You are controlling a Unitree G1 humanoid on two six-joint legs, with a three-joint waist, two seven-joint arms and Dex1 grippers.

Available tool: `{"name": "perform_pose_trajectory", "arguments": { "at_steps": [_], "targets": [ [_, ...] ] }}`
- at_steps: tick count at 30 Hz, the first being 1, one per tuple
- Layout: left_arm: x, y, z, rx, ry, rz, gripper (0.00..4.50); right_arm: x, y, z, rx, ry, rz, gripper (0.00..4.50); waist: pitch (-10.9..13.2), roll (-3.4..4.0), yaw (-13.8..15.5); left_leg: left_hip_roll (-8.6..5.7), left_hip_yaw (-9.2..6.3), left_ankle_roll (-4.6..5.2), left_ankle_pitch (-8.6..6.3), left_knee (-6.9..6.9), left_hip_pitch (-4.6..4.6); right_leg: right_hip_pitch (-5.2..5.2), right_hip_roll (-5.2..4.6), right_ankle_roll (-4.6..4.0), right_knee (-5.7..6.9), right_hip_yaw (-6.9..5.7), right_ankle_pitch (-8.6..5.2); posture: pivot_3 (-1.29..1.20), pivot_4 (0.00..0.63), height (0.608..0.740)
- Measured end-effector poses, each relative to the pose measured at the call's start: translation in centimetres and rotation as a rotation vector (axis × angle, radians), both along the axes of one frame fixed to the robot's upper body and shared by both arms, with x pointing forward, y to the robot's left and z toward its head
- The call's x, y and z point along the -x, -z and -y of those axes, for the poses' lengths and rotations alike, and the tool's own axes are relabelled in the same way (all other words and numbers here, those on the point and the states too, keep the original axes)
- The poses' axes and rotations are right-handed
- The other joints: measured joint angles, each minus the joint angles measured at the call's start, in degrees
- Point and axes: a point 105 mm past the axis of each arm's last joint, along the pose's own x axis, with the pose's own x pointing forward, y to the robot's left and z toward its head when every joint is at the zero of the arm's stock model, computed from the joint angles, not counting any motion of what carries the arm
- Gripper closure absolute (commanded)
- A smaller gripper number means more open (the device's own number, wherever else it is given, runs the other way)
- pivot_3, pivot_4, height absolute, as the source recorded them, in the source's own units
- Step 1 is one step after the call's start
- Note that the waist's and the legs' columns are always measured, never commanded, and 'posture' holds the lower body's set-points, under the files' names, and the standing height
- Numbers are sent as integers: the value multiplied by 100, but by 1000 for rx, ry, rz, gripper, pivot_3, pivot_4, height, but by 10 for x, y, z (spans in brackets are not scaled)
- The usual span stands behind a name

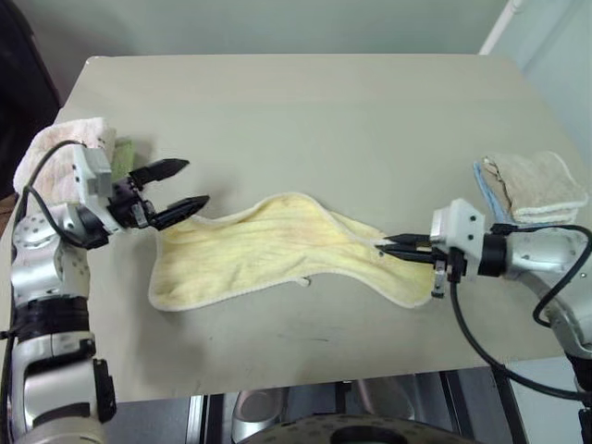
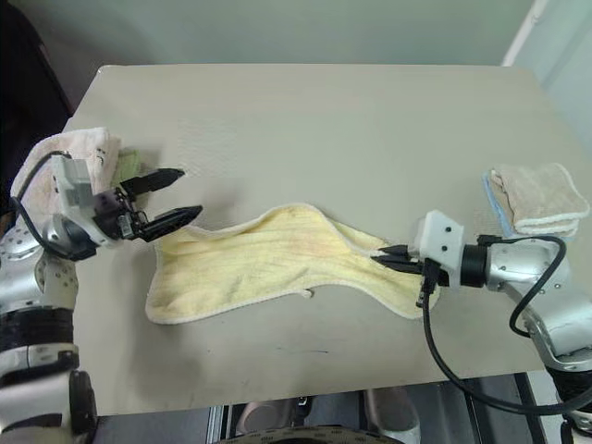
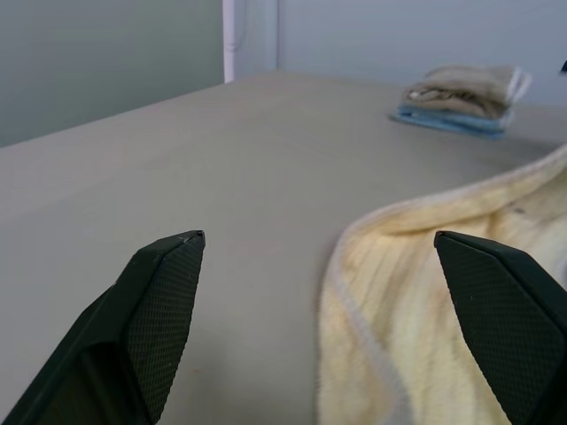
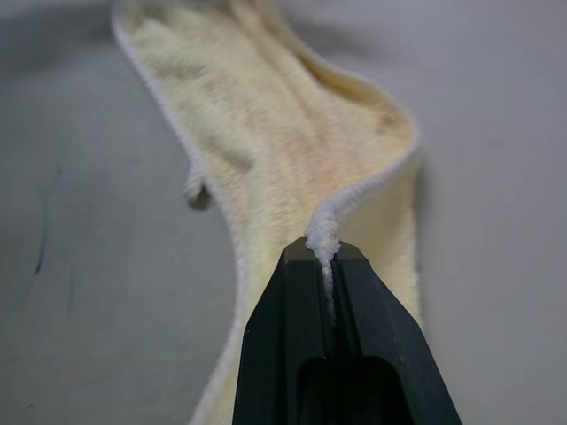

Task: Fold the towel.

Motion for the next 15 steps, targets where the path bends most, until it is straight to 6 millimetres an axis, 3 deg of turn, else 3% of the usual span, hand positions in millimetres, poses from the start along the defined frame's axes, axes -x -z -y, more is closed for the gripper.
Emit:
{"name": "perform_pose_trajectory", "arguments": {
  "at_steps": [9, 15],
  "targets": [
    [11, 22, -6, -30, 71, -250, 0, -9, -28, 3, -81, 31, 34, 4446, 0, 0, -20, 2, -1, 0, 0, -2, -28, -25, 0, 0, -7, -5, -1, 0, 150, 740],
    [19, 21, -17, -42, 72, -404, 0, -6, -45, 12, -93, 28, 39, 4446, 0, 1, -10, 2, -1, 0, -1, -5, -31, -31, -1, -2, -7, -5, -2, 0, 150, 740]
  ]
}}
